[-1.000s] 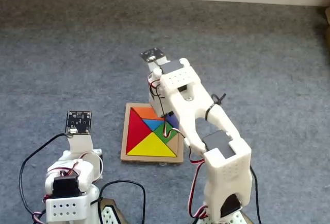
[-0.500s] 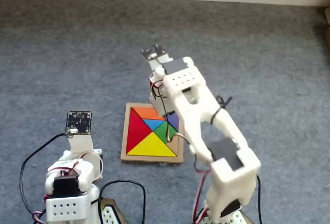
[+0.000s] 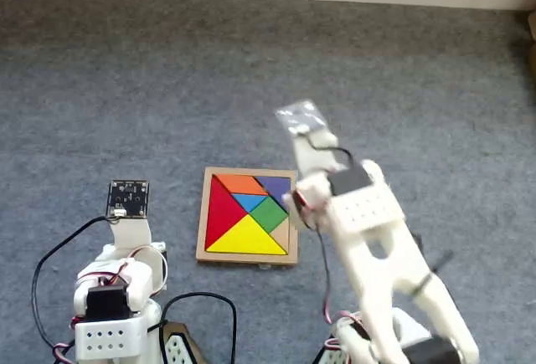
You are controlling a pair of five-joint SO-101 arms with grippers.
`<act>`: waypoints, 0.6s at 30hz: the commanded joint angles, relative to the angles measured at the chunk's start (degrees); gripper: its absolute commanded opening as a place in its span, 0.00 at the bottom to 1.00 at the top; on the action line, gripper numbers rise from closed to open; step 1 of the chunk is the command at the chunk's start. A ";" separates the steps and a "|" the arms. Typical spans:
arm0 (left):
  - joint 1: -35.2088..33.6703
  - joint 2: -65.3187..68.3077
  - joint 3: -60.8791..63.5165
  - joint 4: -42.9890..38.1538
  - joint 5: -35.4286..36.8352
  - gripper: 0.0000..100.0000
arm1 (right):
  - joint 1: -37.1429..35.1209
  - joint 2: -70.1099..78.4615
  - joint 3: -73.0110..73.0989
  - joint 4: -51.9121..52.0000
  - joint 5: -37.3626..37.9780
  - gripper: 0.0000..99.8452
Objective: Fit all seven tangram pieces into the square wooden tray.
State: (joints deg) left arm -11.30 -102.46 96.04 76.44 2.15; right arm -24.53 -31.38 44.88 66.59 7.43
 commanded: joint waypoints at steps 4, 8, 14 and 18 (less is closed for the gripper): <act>-0.04 -1.80 1.10 0.35 -0.44 0.01 | 7.69 -16.84 15.34 -7.60 -0.53 0.03; -0.04 -1.80 1.10 0.35 -0.44 0.01 | 11.03 -25.80 23.08 -10.77 -0.53 0.03; -0.04 -1.80 1.10 0.35 -0.44 0.01 | 12.35 -38.81 32.40 -11.21 -0.53 0.03; -0.04 -1.80 1.10 0.35 -0.44 0.01 | 12.35 -47.25 38.81 -11.21 -0.53 0.03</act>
State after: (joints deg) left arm -11.30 -102.46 96.04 76.44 2.15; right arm -13.01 -72.79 81.54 56.40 7.43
